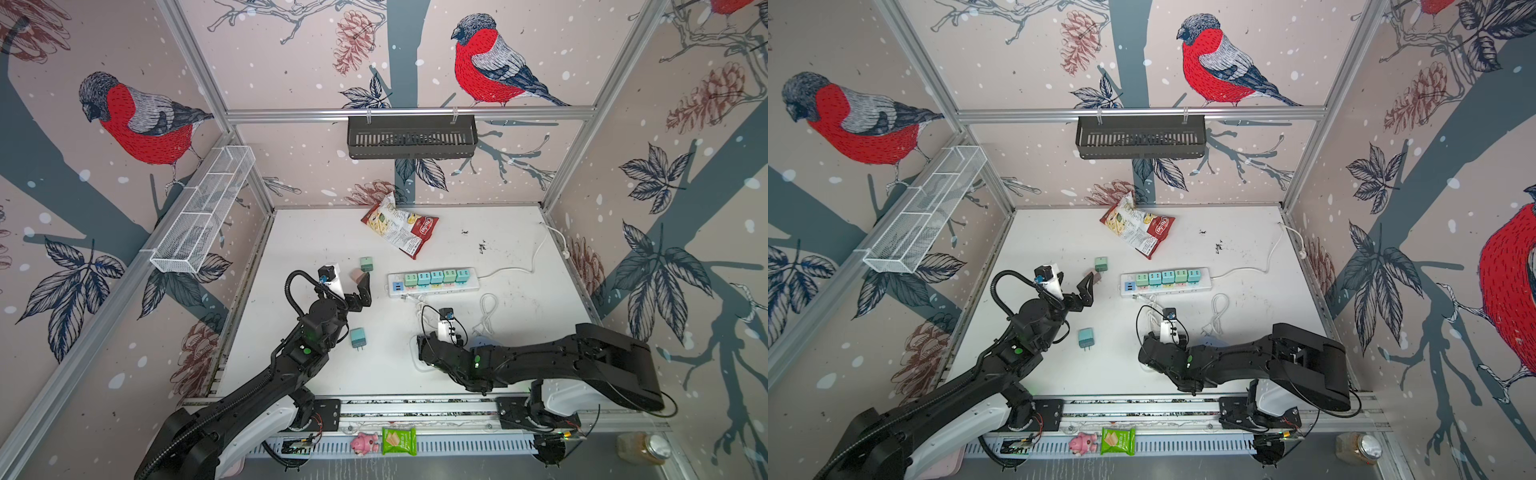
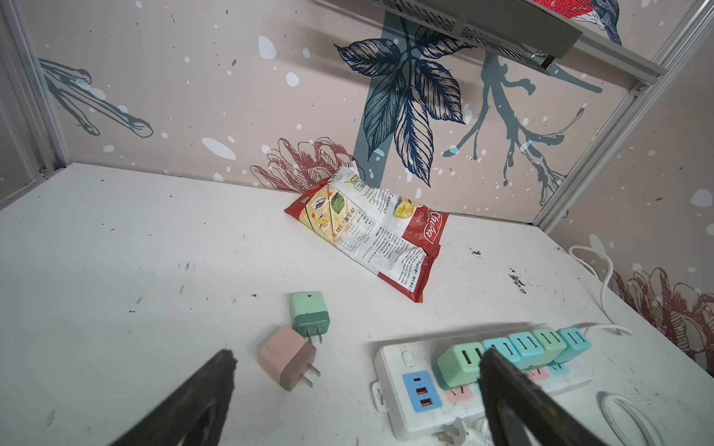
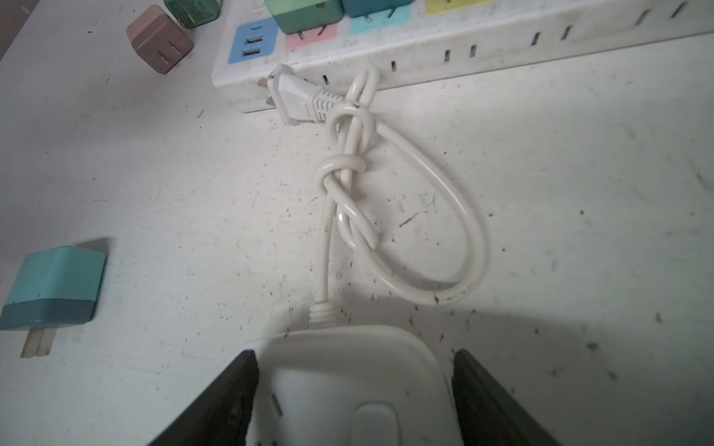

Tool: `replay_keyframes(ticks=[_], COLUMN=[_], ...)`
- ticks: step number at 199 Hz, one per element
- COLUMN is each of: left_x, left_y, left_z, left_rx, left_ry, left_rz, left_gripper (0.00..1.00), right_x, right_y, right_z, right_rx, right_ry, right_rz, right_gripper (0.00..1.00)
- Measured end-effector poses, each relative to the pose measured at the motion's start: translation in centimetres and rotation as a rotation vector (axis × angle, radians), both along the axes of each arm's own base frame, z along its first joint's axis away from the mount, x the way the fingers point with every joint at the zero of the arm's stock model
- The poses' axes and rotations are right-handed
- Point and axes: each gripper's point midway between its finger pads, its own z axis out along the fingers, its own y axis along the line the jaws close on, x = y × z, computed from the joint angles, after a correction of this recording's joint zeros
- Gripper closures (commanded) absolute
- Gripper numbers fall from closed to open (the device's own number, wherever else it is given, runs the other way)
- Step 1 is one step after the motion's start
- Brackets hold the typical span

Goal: Insert the plug
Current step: 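Move the right gripper to the loose teal adapter and close on it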

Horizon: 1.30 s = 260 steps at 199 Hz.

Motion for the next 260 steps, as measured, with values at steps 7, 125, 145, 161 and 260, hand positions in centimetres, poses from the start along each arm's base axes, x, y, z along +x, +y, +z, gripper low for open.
replay_keyframes(ticks=[7,125,145,161,260], left_x=[0.0,-0.3,-0.2,-0.1,-1.4], left_y=[0.0,7.1,8.6,10.0,14.1], left_z=[0.0,0.0,-0.9,-1.8,-4.0], left_rx=[-0.001,-0.121,-0.14,-0.165,-0.333], left_ry=[-0.001,0.01,0.038,0.064,0.12], left_rz=[0.0,0.392,0.463,0.522,0.739], left_gripper=[0.02,0.02,0.02,0.02,0.02], right_x=[-0.1,-1.8,-2.4,-2.7,-4.1], right_y=[-0.1,2.5,4.9,6.8,17.0], right_z=[0.1,7.1,7.1,6.7,1.5], right_rx=[-0.005,-0.025,-0.051,-0.074,-0.151], right_ry=[-0.003,-0.127,-0.136,-0.141,-0.081], right_rz=[0.0,0.044,0.08,0.112,0.321], right_gripper=[0.2,0.14,0.14,0.14,0.15])
